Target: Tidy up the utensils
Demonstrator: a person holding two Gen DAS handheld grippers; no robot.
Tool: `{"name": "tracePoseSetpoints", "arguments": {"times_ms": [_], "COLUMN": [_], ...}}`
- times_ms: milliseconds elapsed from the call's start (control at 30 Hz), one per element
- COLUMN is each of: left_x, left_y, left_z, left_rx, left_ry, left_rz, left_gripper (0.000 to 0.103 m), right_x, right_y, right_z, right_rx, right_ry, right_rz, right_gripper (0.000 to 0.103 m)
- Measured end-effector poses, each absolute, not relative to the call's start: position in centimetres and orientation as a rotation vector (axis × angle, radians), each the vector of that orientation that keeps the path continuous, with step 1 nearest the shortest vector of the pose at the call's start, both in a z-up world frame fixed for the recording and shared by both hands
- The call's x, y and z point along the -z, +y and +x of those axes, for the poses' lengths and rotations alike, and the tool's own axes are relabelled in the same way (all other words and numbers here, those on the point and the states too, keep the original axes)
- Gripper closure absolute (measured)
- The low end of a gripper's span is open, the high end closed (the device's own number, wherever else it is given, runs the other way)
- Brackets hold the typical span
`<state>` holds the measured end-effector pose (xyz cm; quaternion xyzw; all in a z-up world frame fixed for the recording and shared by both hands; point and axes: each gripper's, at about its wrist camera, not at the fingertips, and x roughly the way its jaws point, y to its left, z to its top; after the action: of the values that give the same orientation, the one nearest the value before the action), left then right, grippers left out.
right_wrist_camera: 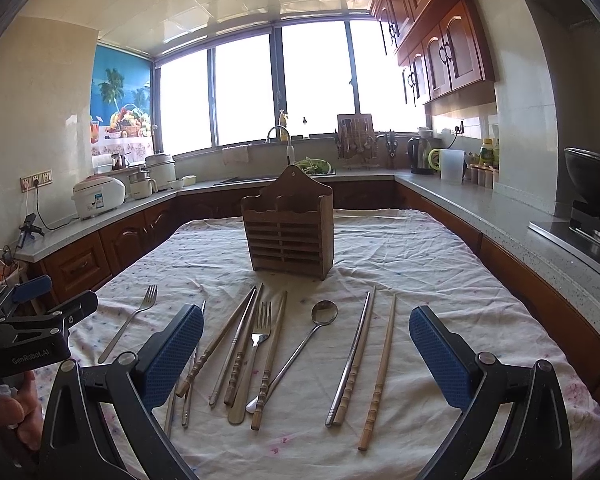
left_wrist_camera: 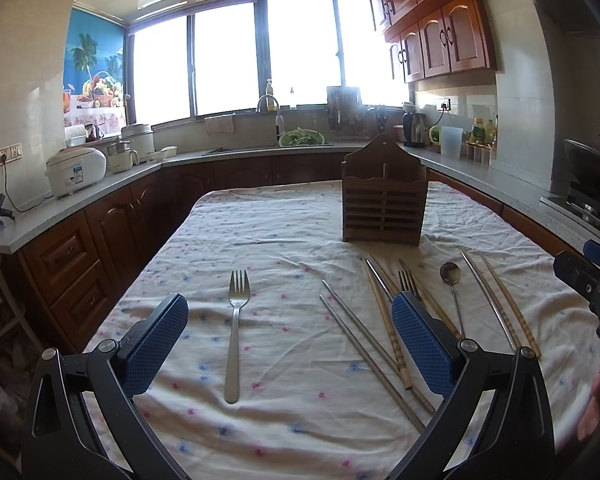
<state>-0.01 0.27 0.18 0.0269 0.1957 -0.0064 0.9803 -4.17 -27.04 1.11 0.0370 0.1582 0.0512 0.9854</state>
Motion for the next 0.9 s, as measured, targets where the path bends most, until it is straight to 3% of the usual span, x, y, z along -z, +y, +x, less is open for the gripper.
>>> {"name": "tracePoseSetpoints", "arguments": {"times_ms": [600,900], "left_x": [0.2,1.0], "left_y": [0.5,0.3], "left_z": [0.6,2.7], "left_rx": [0.014,0.041], "left_ry": [0.413,0.525], "left_rz": [0.049,0.034], "left_gripper": [0.000,0.000], "right_x": [-1.2,-1.1], "right_y": [-26.8,-27.0], "right_z": [-4.1,-3.1], "right_rx": [-0.108,-0.105], "right_ry": [0.318,0.356], "right_rz": [0.080,0.090], "right_gripper": [0.000,0.000]}}
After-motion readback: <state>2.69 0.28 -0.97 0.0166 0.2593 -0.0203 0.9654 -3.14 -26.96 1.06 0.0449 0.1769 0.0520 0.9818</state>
